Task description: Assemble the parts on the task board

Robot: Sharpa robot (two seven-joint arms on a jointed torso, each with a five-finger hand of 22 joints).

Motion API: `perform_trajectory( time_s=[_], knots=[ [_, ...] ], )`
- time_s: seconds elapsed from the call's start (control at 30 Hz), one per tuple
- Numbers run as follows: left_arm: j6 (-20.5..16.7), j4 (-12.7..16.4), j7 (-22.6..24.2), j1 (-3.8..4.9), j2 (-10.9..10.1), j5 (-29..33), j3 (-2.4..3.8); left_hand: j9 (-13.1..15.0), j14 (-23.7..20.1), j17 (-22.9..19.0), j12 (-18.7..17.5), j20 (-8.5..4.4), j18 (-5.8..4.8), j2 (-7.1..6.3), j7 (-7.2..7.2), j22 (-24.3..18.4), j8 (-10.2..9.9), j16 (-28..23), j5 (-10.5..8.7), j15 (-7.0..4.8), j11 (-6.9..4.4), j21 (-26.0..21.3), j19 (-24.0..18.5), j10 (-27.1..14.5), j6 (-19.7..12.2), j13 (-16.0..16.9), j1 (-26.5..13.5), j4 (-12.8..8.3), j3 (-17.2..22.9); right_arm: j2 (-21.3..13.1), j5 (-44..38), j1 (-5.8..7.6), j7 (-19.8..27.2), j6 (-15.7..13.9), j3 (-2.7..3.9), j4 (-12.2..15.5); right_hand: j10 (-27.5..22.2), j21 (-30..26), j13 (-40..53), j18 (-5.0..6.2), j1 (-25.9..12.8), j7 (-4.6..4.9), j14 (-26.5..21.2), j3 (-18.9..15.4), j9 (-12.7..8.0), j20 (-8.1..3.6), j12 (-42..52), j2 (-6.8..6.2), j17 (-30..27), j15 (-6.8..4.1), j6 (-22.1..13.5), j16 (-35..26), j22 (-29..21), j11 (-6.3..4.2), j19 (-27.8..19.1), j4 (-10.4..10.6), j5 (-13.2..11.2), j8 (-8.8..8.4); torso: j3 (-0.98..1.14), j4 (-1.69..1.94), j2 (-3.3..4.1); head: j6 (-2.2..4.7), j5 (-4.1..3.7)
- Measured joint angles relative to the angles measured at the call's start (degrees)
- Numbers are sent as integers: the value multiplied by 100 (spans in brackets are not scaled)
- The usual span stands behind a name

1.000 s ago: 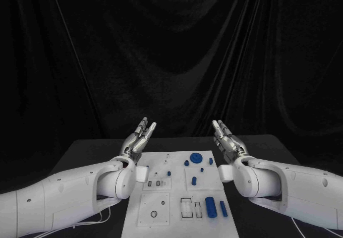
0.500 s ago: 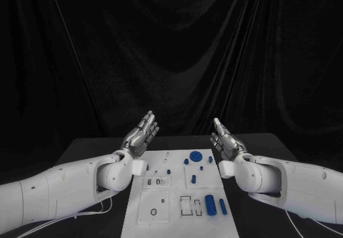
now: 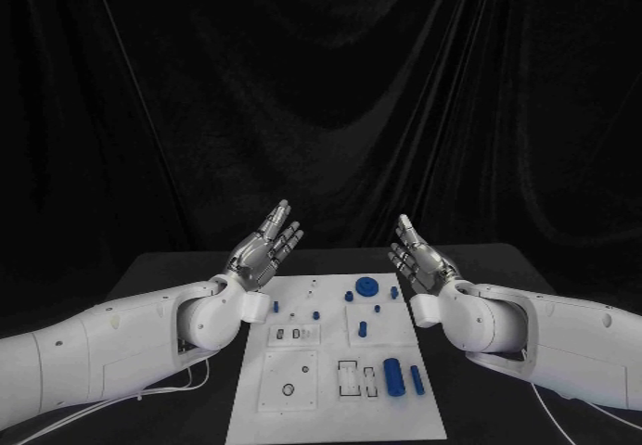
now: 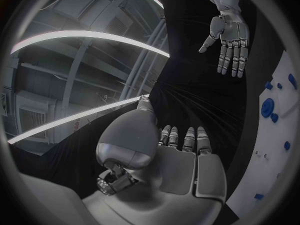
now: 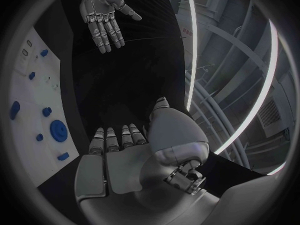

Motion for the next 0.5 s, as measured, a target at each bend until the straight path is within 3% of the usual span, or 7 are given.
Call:
perform_trajectory(
  time_s=[0.07,0.1,0.2,0.27,0.37,0.4,0.5],
  knots=[
    [15,0,-7,0,-20,-41,0,0,0,0,0,0,0,74,0,0,0,0,252,0,0,0,0,0,-1,0,123,-1,94,-26,-11,8,-55,122,0,-19,-5,0,6,0,99,70,0,34,10,0,13,-5,0,0,64,0,0,89,0,-34,0,32,0,0,1,-7,16],
    [15,2,-9,0,-34,-80,0,1,0,0,0,0,0,82,0,0,0,0,305,0,0,0,0,0,-1,0,156,-1,109,-42,-28,16,-85,185,0,-29,12,0,10,0,127,147,0,57,21,91,44,-11,0,0,102,0,0,153,-1,-57,0,60,0,0,1,-9,26],
    [15,9,-9,0,-103,-308,-1,6,0,1,0,0,0,87,25,0,0,0,372,0,0,0,0,0,25,0,227,-1,108,-105,-175,55,-202,435,-2,-79,32,0,15,-1,215,252,-1,113,26,553,82,-37,0,29,182,0,0,238,-2,-148,0,92,1,-1,2,-36,40],
    [11,21,-7,0,-161,-502,-1,13,0,1,0,0,1,86,60,0,0,0,506,0,22,0,0,0,60,1,329,-1,140,-153,-377,100,-285,622,-4,-104,82,4,35,-1,393,398,-1,161,41,868,184,-45,0,297,253,0,7,434,20,-306,4,143,0,-2,1,-67,43],
    [10,32,-6,0,-238,-756,-1,13,0,1,0,0,0,110,61,0,0,0,705,0,40,0,0,-2,61,1,442,7,179,-204,-769,213,-402,855,-6,-147,209,272,72,-1,724,596,193,223,69,1387,381,-172,67,816,450,134,165,778,410,-559,135,220,0,-3,1,-134,44],
    [11,32,-7,0,-259,-818,-2,13,0,2,0,14,0,122,61,0,0,0,739,0,40,0,14,-2,61,1,454,7,179,-213,-894,257,-438,910,-6,-165,391,597,108,-2,940,673,665,271,93,1576,614,-261,178,1028,639,420,329,1038,984,-655,162,309,0,-3,1,-164,36],
    [29,26,-27,0,-328,-984,-2,13,0,2,0,113,1,156,61,0,0,0,796,0,40,0,-1,-2,61,1,488,8,196,-218,-1330,426,-575,1060,-5,-232,912,1410,190,-2,1302,948,2171,375,142,1799,1197,-427,417,1254,1146,1139,673,1315,2593,-769,182,489,0,-3,-1,-264,-3]
  ],
)
